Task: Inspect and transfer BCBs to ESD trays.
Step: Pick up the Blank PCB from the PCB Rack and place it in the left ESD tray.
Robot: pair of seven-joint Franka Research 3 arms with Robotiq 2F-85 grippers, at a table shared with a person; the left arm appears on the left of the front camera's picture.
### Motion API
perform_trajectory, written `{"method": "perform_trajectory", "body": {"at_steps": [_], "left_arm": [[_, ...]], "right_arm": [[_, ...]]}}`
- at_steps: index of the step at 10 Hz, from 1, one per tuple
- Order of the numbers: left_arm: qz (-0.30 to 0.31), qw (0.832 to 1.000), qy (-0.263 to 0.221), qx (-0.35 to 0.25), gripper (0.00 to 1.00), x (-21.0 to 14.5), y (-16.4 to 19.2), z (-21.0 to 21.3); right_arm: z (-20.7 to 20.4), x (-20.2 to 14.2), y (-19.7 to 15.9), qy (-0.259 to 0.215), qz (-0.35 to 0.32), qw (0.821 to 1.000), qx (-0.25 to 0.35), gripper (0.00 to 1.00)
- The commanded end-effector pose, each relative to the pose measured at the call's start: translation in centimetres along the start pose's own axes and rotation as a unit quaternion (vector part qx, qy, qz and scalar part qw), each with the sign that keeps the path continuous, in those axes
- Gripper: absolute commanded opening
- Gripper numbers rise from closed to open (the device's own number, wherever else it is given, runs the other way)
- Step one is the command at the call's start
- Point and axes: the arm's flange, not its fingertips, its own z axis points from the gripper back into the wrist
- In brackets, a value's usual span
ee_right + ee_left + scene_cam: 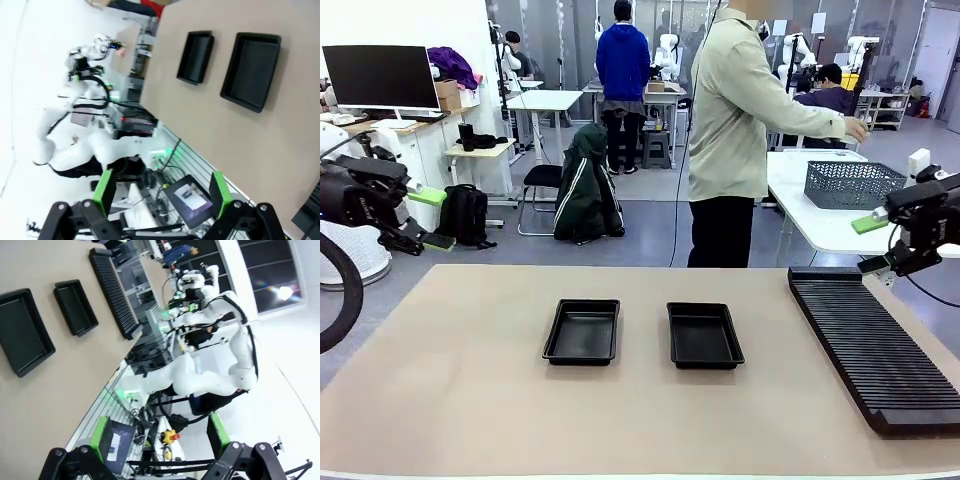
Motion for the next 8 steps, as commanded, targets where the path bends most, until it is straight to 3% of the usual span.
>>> {"method": "perform_trajectory", "body": {"at_steps": [1, 4, 8], "left_arm": [[0.029, 0.998, -0.044, -0.035, 1.00, -0.3, 1.0, 1.2], [0.037, 0.994, -0.071, -0.068, 1.00, -1.2, 2.3, 2.3], [0.045, 0.989, -0.096, -0.098, 1.00, -2.3, 3.6, 2.6]], "right_arm": [[0.9, 1.0, -1.5, 0.004, -0.021, 0.998, 0.058, 1.00], [1.9, 1.7, -4.2, 0.003, -0.069, 0.987, 0.142, 1.00], [2.2, 2.2, -5.8, -0.018, -0.074, 0.984, 0.163, 1.00]]}}
